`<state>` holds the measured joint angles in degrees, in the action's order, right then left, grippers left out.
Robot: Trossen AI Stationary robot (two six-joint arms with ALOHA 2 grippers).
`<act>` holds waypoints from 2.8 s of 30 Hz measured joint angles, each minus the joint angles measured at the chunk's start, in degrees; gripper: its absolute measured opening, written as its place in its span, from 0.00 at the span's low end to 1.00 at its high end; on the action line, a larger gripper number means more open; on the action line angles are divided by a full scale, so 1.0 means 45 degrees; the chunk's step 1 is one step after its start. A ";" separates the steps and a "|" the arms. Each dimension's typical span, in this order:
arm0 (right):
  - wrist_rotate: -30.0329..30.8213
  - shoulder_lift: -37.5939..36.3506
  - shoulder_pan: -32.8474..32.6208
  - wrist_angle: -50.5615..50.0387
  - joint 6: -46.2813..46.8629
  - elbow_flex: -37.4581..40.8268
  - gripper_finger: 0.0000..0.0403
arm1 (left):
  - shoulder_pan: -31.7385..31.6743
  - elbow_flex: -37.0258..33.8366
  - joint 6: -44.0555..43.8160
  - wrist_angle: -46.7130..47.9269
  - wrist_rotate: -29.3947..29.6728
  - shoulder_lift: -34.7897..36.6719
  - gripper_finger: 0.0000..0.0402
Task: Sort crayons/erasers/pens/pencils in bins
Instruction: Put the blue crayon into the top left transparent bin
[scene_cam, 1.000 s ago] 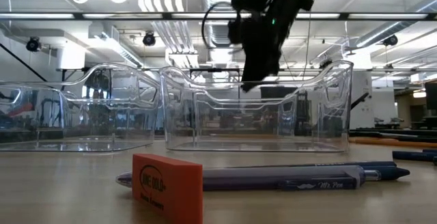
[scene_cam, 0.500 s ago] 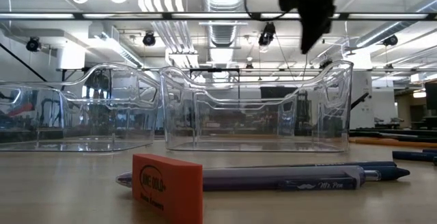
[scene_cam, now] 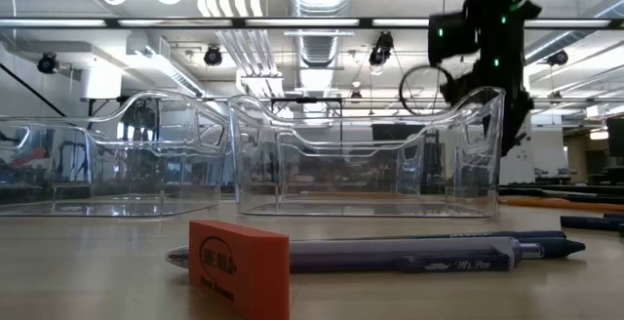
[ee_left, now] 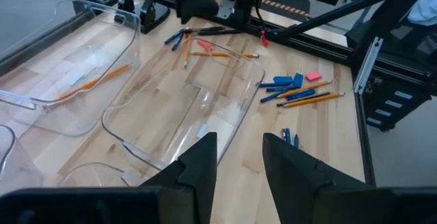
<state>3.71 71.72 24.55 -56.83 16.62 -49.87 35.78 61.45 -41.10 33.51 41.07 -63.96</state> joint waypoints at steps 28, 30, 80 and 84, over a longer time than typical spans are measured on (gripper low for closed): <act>-0.1123 0.3594 0.2440 0.2799 -0.3422 0.0508 0.20 | -0.1120 0.0005 0.0005 -0.0002 0.0327 0.0005 0.26; -0.1163 0.3472 0.2440 0.2831 -0.3499 0.0527 0.14 | -0.1120 0.0005 0.0005 -0.0002 0.0330 0.0005 0.26; -0.4922 0.4932 0.0743 1.1996 -0.2718 -0.8217 0.04 | -0.3786 0.1381 0.4196 -0.3439 0.4597 0.1241 0.26; -0.4902 0.6463 0.0146 1.3160 -0.2792 -0.9094 0.04 | -0.3785 0.1384 0.5275 -0.4113 0.4516 0.1432 0.26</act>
<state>-18.35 100.80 25.20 2.39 4.06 -90.79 18.75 67.68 -17.37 15.00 61.40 -57.52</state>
